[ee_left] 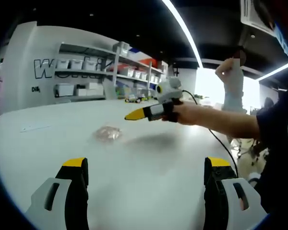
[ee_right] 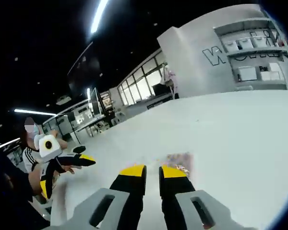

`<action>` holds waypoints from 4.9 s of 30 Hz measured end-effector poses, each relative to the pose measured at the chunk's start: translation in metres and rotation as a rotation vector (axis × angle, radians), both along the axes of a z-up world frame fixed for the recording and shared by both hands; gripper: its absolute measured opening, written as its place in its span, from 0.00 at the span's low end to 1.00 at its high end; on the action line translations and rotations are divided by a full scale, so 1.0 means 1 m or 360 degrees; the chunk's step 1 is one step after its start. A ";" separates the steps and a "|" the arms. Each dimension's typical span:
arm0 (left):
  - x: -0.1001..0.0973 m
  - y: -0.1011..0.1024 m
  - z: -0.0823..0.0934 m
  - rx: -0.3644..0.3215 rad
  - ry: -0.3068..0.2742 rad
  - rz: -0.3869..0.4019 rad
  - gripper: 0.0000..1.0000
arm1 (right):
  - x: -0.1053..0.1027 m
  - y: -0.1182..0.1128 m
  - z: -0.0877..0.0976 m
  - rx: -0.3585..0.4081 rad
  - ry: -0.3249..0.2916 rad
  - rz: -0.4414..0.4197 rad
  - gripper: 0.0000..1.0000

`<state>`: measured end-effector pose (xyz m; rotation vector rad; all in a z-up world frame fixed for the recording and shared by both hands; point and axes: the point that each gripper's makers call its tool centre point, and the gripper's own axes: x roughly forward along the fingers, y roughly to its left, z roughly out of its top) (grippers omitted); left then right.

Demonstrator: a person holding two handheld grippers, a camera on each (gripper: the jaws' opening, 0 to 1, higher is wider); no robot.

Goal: Open the resealable bag by pulling the two sides of the seal apart until the entire bag opening is separated and visibly accessible.

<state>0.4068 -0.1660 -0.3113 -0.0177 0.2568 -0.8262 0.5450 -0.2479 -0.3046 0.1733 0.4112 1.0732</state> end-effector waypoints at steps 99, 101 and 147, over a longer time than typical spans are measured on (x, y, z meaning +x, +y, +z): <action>-0.019 -0.007 -0.004 0.0000 0.0012 0.0007 1.00 | -0.113 -0.068 -0.028 -0.0283 -0.0314 -0.0025 0.32; -0.020 -0.007 -0.004 0.0000 0.0014 0.0007 1.00 | -0.114 -0.068 -0.030 -0.0286 -0.0320 -0.0021 0.33; -0.027 0.000 -0.012 0.0031 0.0000 0.0049 1.00 | -0.127 -0.068 -0.031 -0.0248 -0.0435 -0.0086 0.99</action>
